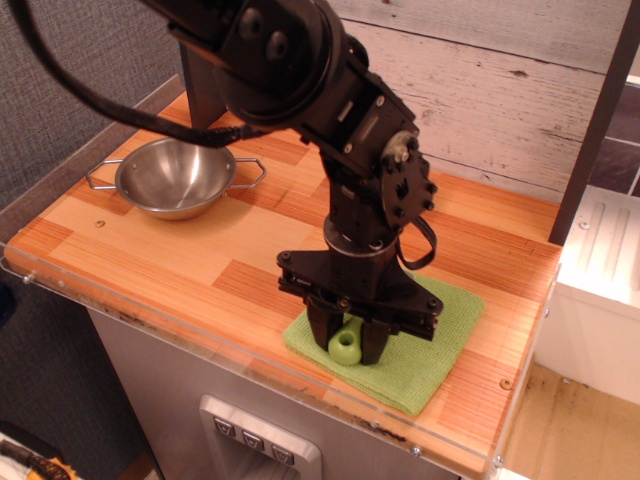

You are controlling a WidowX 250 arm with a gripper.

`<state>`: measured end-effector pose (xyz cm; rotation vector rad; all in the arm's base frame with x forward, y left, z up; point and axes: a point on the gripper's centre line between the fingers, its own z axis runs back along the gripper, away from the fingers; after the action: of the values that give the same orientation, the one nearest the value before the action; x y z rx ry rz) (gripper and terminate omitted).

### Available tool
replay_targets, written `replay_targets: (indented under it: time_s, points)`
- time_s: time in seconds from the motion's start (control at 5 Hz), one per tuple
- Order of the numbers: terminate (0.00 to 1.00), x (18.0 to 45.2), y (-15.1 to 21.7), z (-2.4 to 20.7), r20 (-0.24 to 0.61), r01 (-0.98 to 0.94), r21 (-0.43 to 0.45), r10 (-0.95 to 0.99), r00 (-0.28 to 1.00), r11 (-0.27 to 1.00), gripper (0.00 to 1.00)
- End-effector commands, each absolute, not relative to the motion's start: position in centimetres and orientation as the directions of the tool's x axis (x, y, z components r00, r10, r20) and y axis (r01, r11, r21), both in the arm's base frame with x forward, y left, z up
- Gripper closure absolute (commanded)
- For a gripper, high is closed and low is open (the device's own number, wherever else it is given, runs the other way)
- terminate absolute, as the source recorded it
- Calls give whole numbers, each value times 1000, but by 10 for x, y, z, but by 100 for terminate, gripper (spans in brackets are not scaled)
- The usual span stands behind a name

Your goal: Put the green spatula on the green cloth.

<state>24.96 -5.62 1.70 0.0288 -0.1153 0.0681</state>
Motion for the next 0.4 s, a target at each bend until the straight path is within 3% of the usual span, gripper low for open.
replay_targets:
  time_s: [0.0, 0.2]
  points:
    - [0, 253, -56, 33, 118, -6, 27, 3, 993, 1000, 0]
    - [0, 250, -54, 56, 163, 11, 15, -14, 986, 1000, 0]
